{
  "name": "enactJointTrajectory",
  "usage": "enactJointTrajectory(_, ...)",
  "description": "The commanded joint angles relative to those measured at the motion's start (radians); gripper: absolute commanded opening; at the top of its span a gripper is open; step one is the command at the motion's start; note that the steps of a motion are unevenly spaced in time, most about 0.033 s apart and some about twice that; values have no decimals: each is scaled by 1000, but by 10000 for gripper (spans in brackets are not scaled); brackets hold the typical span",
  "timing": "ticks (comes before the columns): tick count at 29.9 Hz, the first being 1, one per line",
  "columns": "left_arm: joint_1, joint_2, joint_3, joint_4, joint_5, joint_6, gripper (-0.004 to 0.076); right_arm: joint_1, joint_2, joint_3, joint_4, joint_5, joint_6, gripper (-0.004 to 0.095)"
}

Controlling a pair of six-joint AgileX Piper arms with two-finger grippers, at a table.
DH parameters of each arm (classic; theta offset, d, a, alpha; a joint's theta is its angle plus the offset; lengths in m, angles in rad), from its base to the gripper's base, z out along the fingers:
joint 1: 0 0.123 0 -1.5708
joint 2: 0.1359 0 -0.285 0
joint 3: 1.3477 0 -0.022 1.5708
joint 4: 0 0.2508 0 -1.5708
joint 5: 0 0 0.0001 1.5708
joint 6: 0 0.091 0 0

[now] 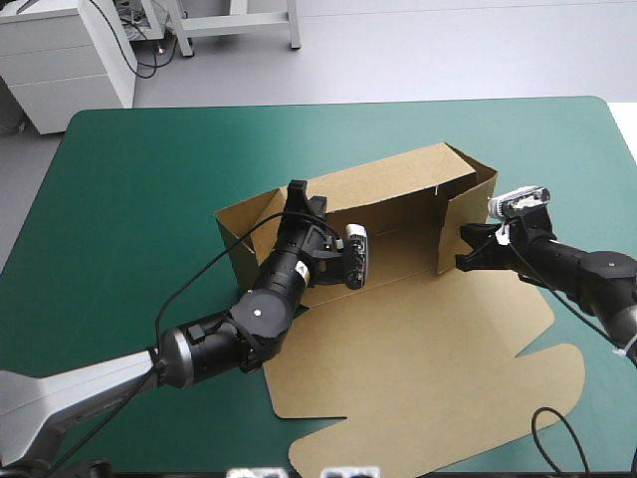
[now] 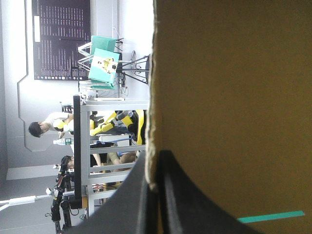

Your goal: Fold the box

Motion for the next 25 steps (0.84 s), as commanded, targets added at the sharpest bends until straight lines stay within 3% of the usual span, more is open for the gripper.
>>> enactJointTrajectory(1,-4,-38,-36,51,15,-5,15,-3,-21,-31,20,26,0,274)
enactJointTrajectory(5,-4,-38,-36,51,15,-5,15,-3,-21,-31,17,26,46,571)
enactJointTrajectory(8,-4,-38,-36,51,15,-5,15,-3,-21,-31,-26,-3,48,665)
enactJointTrajectory(15,-4,-38,-36,51,15,-5,15,-3,-21,-31,-111,-147,95,666)
enactJointTrajectory(25,-4,-38,-36,51,15,-5,15,-3,-19,-119,-198,-191,115,667)
